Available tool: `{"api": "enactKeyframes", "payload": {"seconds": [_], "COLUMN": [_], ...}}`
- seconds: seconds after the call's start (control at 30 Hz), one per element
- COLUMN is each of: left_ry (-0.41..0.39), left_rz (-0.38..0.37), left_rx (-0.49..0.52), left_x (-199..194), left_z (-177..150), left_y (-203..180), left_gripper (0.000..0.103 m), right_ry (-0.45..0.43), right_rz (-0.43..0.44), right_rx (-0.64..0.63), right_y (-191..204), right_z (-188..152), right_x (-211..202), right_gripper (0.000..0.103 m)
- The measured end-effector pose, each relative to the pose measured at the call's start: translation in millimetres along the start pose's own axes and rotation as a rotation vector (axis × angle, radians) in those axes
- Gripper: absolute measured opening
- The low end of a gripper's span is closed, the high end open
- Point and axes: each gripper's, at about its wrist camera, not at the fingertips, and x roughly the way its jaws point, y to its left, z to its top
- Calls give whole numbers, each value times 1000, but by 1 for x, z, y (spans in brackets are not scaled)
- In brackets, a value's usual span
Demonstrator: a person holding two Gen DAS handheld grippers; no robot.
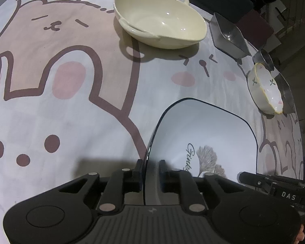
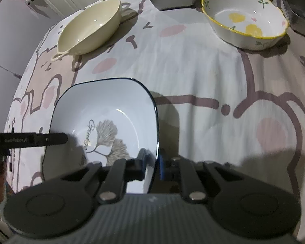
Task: Organize plates and bowls
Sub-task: 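Open both grippers to release the white square plate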
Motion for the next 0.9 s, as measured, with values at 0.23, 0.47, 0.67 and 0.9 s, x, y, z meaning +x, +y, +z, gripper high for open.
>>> {"api": "enactKeyframes", "payload": {"seconds": [0.23, 0.47, 0.67, 0.9], "left_ry": [-91, -287, -408, -450], "left_rz": [-23, -51, -38, -57], "left_rx": [56, -39, -172, -325], "left_x": [-30, -60, -64, -44], "left_z": [-9, -2, 23, 47], "left_y": [-16, -19, -10, -6], "left_gripper": [79, 103, 103, 103], "right_ry": [-25, -206, -371, -440], "right_rz": [-3, -31, -20, 18], "right_rx": [-39, -193, -305, -442], "right_y": [1, 17, 29, 52], "right_z": [-6, 13, 71, 157], "right_x": [-22, -62, -80, -68], "right_gripper": [65, 101, 103, 103]}}
